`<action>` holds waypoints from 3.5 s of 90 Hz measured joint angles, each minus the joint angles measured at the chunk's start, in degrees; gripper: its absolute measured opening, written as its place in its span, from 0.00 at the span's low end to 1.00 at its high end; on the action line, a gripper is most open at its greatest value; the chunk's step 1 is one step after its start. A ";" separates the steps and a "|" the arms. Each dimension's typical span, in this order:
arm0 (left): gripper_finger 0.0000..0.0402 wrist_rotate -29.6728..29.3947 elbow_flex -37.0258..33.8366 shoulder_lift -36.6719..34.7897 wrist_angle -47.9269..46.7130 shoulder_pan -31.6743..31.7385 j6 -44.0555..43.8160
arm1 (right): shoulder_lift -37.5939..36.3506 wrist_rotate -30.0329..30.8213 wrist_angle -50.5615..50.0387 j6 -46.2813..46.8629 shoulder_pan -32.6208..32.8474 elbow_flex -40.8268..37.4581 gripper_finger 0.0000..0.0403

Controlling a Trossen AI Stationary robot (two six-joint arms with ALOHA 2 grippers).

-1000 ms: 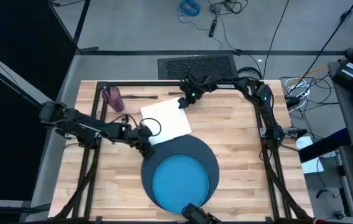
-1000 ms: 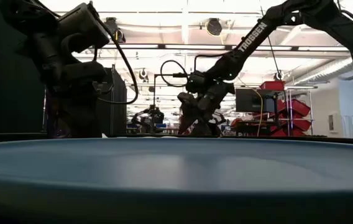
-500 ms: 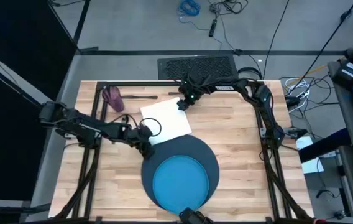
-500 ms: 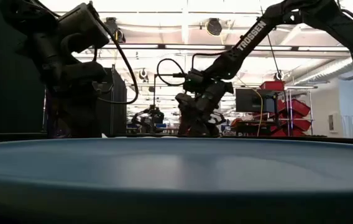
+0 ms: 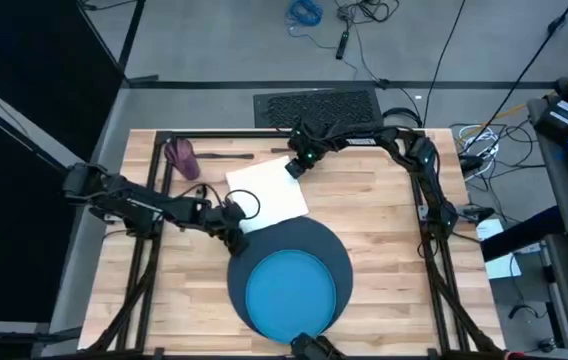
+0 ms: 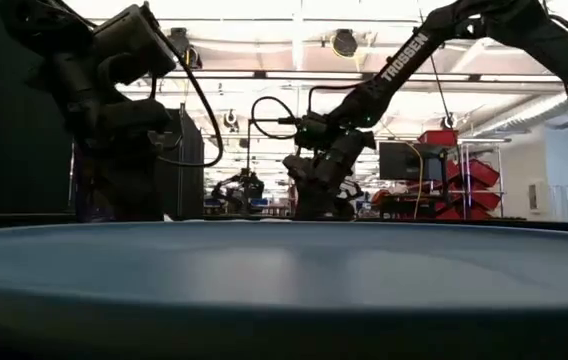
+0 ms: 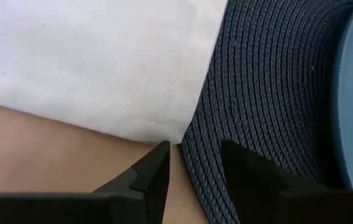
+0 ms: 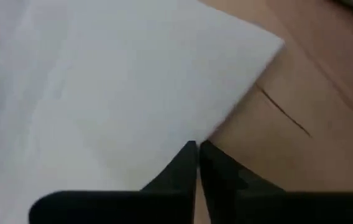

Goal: Set table place
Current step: Fold the white table napkin

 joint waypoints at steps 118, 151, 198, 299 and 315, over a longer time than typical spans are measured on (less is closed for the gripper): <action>0.32 -8.27 -0.02 -17.76 -3.51 0.00 3.09 | -6.02 0.19 23.51 12.44 13.62 0.35 0.00; 0.32 -8.25 -0.01 -17.76 -3.48 0.00 3.46 | 0.92 -0.52 32.92 16.88 14.30 0.33 0.00; 0.32 -8.05 0.02 -17.74 -3.69 0.00 4.91 | 7.94 -2.29 31.29 18.12 15.62 12.51 0.00; 0.32 -4.94 -0.02 -12.37 2.55 -0.02 -12.20 | -4.10 -18.12 6.38 11.23 -1.16 13.86 0.37; 0.32 -4.72 -0.02 -8.64 4.20 0.02 -21.74 | -8.11 -17.47 -7.47 2.45 -4.84 13.86 0.37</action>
